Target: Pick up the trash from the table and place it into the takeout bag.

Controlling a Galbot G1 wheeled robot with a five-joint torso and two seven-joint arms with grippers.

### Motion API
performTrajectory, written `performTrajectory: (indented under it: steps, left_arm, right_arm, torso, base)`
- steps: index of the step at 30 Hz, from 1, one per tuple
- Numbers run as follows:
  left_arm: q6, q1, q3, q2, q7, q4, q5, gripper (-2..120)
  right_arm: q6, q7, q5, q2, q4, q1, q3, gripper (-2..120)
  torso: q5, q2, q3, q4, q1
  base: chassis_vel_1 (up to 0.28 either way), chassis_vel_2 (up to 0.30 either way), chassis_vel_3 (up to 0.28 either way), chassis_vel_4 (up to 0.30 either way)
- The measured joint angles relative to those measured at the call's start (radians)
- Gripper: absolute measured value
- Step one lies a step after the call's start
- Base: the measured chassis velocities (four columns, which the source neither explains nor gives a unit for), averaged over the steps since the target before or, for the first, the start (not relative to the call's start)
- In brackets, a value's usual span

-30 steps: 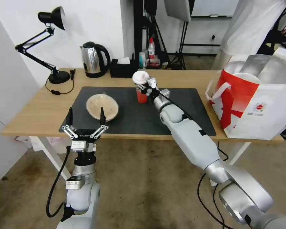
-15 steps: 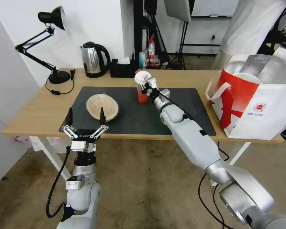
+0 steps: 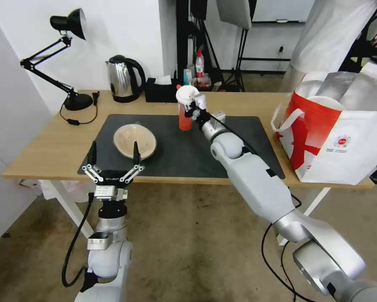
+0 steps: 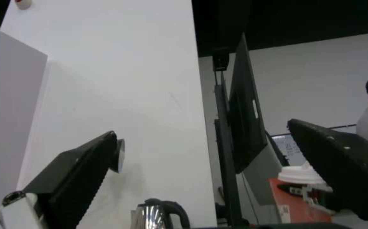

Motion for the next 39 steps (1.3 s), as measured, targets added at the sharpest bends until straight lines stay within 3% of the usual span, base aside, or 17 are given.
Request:
performTrajectory:
  steps: [13, 39]
  left_arm:
    - [0.002, 0.006, -0.006, 0.0, 0.0, -0.012, 0.002, 100]
    - [0.008, -0.003, -0.022, 0.002, 0.0, -0.004, 0.002, 100]
  right_arm:
    - [-0.074, 0.044, 0.053, -0.054, 0.095, 0.042, -0.009, 2]
    - [-0.233, 0.14, 0.274, -0.217, 0.286, 0.197, -0.046, 2]
  torso:
    - [0.0001, 0.0, 0.0, 0.0, 0.0]
    - [0.0, 0.0, 0.0, 0.0, 0.0]
  base:
    - [0.0, 0.0, 0.0, 0.0]
    - [0.0, 0.0, 0.0, 0.0]
